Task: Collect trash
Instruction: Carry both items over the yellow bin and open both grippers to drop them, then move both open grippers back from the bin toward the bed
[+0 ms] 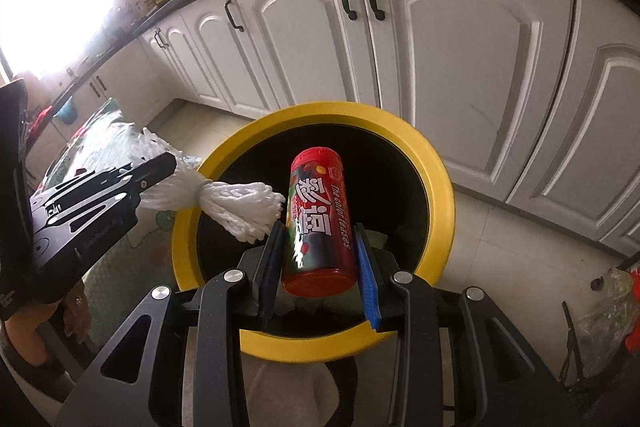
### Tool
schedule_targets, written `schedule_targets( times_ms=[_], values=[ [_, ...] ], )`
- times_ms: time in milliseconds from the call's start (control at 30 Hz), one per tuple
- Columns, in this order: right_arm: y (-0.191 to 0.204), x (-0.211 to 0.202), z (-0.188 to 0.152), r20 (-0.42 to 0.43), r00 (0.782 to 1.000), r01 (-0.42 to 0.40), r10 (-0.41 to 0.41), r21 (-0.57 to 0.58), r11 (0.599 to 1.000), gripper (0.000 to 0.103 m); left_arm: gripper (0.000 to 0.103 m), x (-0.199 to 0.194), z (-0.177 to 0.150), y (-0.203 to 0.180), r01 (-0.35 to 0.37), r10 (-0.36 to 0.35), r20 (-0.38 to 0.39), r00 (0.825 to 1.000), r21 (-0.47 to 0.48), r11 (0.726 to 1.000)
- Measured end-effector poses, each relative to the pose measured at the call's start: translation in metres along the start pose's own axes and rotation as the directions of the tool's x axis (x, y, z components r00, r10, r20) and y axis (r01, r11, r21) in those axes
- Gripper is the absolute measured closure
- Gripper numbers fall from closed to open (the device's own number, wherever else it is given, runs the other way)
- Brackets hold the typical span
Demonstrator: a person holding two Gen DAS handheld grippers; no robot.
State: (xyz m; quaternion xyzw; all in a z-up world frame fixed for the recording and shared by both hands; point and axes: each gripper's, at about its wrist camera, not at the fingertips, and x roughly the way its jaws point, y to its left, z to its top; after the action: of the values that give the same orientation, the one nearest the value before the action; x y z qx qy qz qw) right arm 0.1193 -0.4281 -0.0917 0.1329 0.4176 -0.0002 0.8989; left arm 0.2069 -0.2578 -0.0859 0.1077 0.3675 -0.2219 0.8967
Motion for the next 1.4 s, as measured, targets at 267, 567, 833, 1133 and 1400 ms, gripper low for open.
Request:
schedule_targets(
  times_ms=[267,567,833,1133,1400],
  values=[
    [-0.008,-0.009,0.003,0.036,0.999,0.014,-0.016,0.036,0.999,0.059,0.050,-0.005,0.002,0.009,0.019,-0.019,-0.007,1.000,-0.047,0.999],
    [-0.008,-0.031,0.007,0.126,0.990,0.051,-0.056,0.047,0.998,0.042,0.011,-0.029,-0.003,0.025,0.023,-0.020,0.028,0.999,-0.108,0.994],
    [0.003,-0.051,0.011,0.227,0.971,0.075,-0.076,0.014,0.997,0.025,0.011,-0.052,-0.005,0.042,0.008,0.002,0.065,0.998,-0.154,0.988],
    [0.023,-0.062,0.015,0.278,0.959,0.069,-0.054,-0.045,0.997,0.021,0.011,-0.086,-0.011,0.059,-0.027,0.051,0.125,0.991,-0.186,0.982],
    [0.053,-0.074,0.017,0.312,0.950,0.033,0.004,-0.112,0.993,0.021,0.011,-0.115,-0.019,0.073,-0.072,0.106,0.176,0.979,-0.191,0.979]
  ],
)
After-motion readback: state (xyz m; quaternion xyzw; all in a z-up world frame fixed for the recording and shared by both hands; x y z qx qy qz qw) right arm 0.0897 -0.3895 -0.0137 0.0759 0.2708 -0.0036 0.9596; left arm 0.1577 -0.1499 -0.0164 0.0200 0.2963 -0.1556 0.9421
